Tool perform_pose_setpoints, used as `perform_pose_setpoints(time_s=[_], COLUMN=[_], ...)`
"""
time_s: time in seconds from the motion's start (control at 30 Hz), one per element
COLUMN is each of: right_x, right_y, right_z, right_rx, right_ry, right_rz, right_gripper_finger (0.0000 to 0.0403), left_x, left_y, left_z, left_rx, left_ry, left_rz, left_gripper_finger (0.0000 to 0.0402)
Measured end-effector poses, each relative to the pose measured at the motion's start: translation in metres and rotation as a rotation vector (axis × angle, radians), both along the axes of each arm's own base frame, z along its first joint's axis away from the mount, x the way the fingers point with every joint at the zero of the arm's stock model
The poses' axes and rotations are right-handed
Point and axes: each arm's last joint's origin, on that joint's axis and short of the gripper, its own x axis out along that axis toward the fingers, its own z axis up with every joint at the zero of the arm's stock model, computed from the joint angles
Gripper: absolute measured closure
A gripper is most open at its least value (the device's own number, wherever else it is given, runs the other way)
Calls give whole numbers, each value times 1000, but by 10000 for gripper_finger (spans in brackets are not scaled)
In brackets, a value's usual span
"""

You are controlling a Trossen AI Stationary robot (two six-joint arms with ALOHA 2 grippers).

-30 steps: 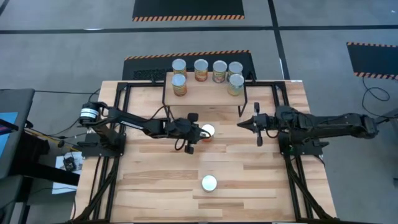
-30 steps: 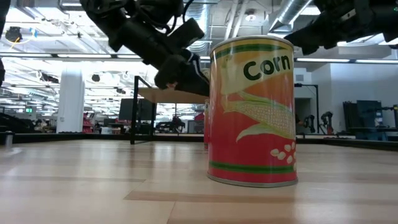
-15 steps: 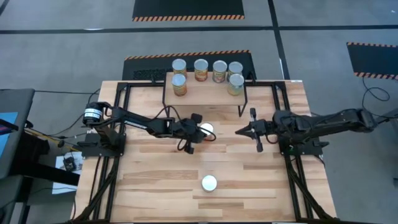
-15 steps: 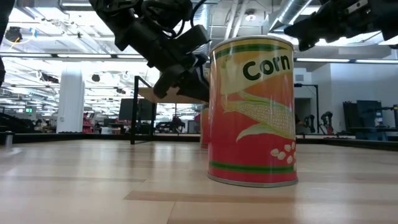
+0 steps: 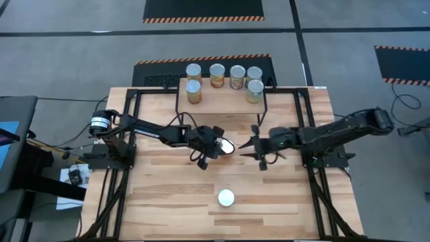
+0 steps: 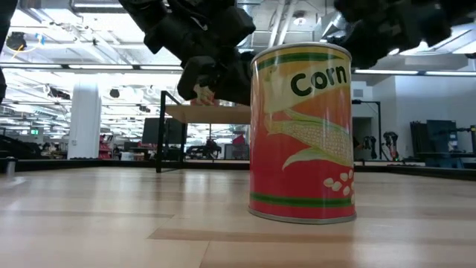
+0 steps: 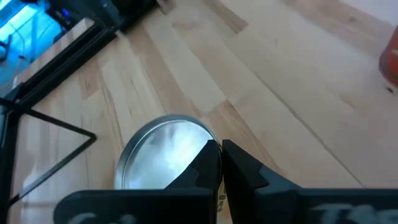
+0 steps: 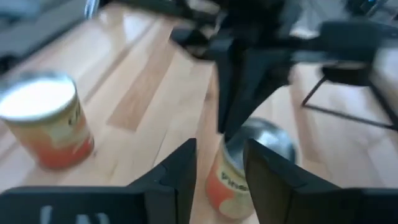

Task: Pick and place cans onto a shelf
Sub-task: Put the canned pineapple on the shelf

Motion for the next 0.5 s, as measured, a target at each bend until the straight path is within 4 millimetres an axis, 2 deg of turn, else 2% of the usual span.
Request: perform_pose_setpoints(time_s=[0.2,0.5], right_x=[29,55], right_y=[4,4], right_z=[-6,-8], right_rx=[-86,-203], right_ry=[162,301], right_rz=[38,52], right_gripper_finger=[236,268], left_x=[0,0], left_y=[0,-1], left_z=[0,1], left_rx=[-12,-34], left_ry=[1,-4], left_rz=[-16,-32], left_gripper_finger=[401,401])
